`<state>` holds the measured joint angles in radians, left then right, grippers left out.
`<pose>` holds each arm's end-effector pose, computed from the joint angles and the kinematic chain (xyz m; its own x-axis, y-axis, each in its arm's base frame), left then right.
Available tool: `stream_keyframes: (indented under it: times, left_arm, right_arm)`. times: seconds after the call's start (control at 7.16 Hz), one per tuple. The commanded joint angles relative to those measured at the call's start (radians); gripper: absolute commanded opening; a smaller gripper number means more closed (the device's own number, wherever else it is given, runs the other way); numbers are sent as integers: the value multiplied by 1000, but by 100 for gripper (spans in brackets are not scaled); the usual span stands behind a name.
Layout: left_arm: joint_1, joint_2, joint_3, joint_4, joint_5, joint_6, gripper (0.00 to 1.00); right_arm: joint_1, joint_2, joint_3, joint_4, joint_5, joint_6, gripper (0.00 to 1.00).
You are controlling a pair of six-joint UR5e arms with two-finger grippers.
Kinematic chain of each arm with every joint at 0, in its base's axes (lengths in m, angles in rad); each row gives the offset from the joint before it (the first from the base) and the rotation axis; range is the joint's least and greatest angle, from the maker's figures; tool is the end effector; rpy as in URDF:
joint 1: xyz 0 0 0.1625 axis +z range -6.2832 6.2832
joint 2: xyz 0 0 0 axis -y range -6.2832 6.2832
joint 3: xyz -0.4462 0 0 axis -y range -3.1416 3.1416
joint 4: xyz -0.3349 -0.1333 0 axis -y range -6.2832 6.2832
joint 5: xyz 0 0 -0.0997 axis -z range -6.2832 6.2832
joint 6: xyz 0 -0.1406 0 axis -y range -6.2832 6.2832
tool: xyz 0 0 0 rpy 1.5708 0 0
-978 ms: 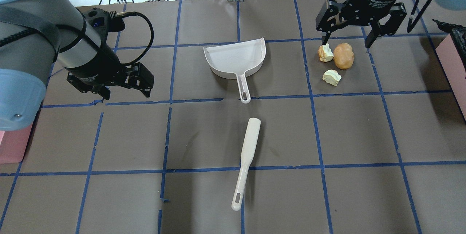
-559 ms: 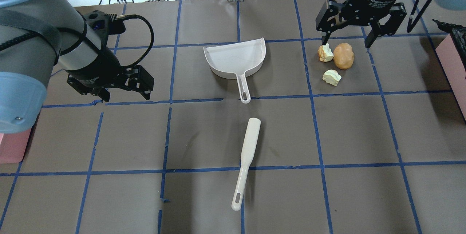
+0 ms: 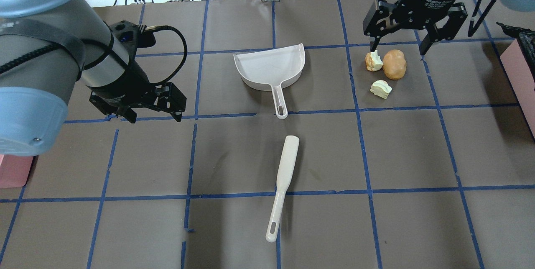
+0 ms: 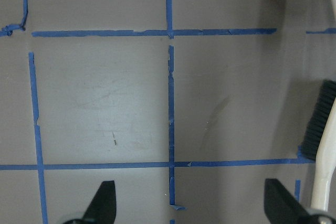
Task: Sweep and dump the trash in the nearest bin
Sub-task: 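Move the left gripper down toward the white brush handle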
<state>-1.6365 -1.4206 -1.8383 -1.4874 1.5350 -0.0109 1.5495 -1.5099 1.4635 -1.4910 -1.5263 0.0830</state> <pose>-0.1617 -0.3509 0.4207 -0.9979 0.0535 0.0354 0.0547 0.9979 0.0343 0.1298 -0.4595 0.4797 -0.9935 0.1055 -0.0415 0.1040 0.9939 0.0370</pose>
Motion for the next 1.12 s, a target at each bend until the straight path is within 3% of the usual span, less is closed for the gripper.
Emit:
stream_keyframes:
  times: [0.0,0.7,0.98]
  left_arm:
    - [-190,-38,-70,112,-1,-49,100]
    - [-527,-283,-94,412,4,-92,100]
    - [-557,-314,-101,434,13,-55,100]
  right_arm:
    - [0,7,-2,2,1,-3,100]
    - [-2,14,0,-14,1,-8,100]
    - [-2,14,0,-12,1,-8,100]
